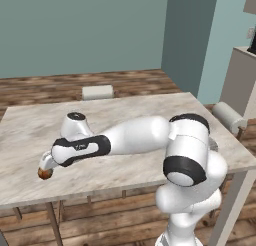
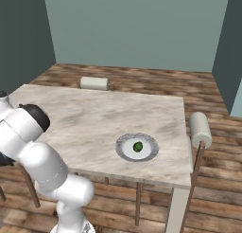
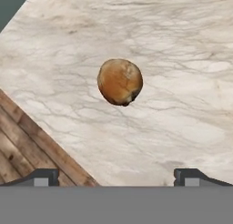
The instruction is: Pick the avocado and bread from the counter and place them on the plate. Then pick the jam from the cabinet and place it next to the plate. Lastly close the cabinet door.
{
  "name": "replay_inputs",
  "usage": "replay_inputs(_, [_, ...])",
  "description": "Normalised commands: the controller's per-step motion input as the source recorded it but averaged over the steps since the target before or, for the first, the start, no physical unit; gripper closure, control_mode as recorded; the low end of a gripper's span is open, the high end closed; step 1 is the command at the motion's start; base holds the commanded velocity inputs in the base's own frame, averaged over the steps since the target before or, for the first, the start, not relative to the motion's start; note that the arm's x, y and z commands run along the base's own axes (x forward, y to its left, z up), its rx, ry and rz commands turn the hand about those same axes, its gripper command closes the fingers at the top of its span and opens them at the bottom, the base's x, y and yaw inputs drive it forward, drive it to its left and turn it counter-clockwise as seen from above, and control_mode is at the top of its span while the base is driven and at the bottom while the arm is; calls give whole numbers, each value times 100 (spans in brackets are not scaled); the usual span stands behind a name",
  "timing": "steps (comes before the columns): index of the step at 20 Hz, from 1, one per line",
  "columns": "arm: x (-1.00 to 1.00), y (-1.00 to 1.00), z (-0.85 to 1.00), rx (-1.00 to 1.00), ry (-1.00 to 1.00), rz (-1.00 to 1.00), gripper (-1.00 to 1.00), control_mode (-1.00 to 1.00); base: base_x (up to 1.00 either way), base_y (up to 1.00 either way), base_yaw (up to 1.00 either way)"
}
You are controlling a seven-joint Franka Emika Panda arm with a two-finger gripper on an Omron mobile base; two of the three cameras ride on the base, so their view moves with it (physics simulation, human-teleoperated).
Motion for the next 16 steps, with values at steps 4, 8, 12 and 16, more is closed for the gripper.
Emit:
replay_inputs(4, [8,23,-4,0,0,0,-100,-100,0,0,0])
replay_inputs(8, [7,17,-1,0,0,0,-100,-100,0,0,0])
replay_inputs(12, [11,15,-5,0,0,-4,-100,-100,0,0,0])
replay_inputs(16, [12,7,-11,0,0,-7,-100,-100,0,0,0])
